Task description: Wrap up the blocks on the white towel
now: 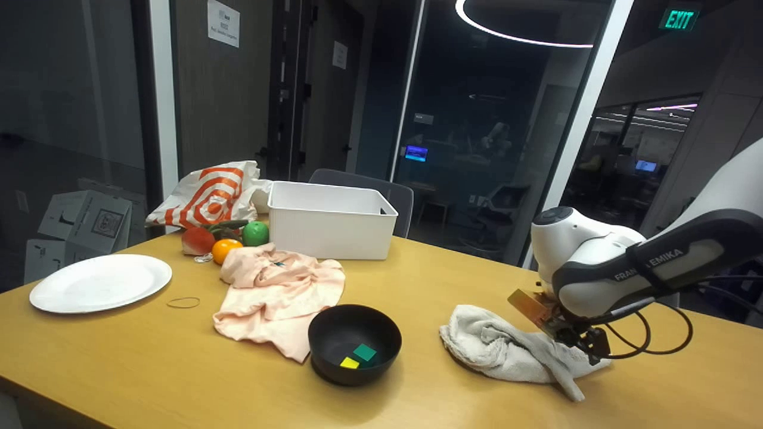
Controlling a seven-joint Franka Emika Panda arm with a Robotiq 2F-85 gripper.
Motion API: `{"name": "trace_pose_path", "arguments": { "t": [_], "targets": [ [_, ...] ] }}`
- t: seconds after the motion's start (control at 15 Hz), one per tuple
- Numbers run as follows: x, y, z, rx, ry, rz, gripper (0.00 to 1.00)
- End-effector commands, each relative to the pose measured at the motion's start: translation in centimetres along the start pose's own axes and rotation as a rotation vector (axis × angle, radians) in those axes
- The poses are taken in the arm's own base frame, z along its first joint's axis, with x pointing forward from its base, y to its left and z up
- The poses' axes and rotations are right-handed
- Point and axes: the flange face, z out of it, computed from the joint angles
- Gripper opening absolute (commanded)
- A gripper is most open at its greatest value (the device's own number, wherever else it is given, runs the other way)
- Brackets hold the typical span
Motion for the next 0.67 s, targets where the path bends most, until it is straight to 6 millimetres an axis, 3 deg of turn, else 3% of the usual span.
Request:
{"name": "trace_pose_path", "arguments": {
  "t": [0.0,0.07,0.13,0.27,0.6],
  "targets": [
    [-1.2,-0.2,1.0,0.039,0.007,0.013,1.0],
    [-1.4,-0.2,1.3,0.041,0.007,0.011,1.0],
    [-1.5,-0.2,1.4,0.047,-0.001,0.012,0.75],
    [-1.3,-0.2,1.1,0.06,-0.006,0.019,0.66],
    [-1.2,-0.3,0.2,0.074,-0.003,0.009,0.27]
  ]
}}
